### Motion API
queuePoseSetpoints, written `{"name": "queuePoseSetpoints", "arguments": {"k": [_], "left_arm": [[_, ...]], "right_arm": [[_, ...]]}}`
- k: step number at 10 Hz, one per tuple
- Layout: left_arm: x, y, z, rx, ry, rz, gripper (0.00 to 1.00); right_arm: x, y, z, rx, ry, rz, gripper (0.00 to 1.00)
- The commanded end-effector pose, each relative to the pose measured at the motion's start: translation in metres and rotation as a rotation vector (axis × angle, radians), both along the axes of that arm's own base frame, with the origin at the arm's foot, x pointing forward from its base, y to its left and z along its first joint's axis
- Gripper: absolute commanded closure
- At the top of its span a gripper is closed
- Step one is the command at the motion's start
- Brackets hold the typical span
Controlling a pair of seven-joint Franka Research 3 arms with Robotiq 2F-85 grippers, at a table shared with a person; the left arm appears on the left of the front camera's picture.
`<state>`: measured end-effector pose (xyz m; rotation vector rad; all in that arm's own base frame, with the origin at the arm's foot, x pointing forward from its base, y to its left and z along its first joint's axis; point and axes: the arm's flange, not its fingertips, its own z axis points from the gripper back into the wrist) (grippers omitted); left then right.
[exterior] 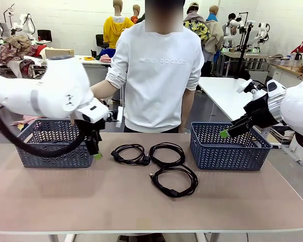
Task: Organize the cables according to human instructions.
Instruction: Pick up a bundle of cables and place it in the basket indicated by the human.
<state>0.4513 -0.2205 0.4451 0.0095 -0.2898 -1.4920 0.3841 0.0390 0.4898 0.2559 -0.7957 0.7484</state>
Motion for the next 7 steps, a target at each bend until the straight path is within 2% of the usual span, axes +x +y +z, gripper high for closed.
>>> {"name": "queuePoseSetpoints", "arguments": {"k": [1,3,7], "left_arm": [[0.03,-0.026,-0.006,0.055,0.004,-0.028,0.0],[0.052,-0.055,-0.019,0.102,0.015,-0.06,0.0],[0.073,-0.085,-0.041,0.142,0.021,-0.102,0.0]], "right_arm": [[0.001,0.0,0.0,0.012,0.001,0.0,0.0],[0.001,0.0,0.0,0.012,0.001,0.0,0.0],[0.001,0.0,0.0,0.012,0.001,0.0,0.0]]}}
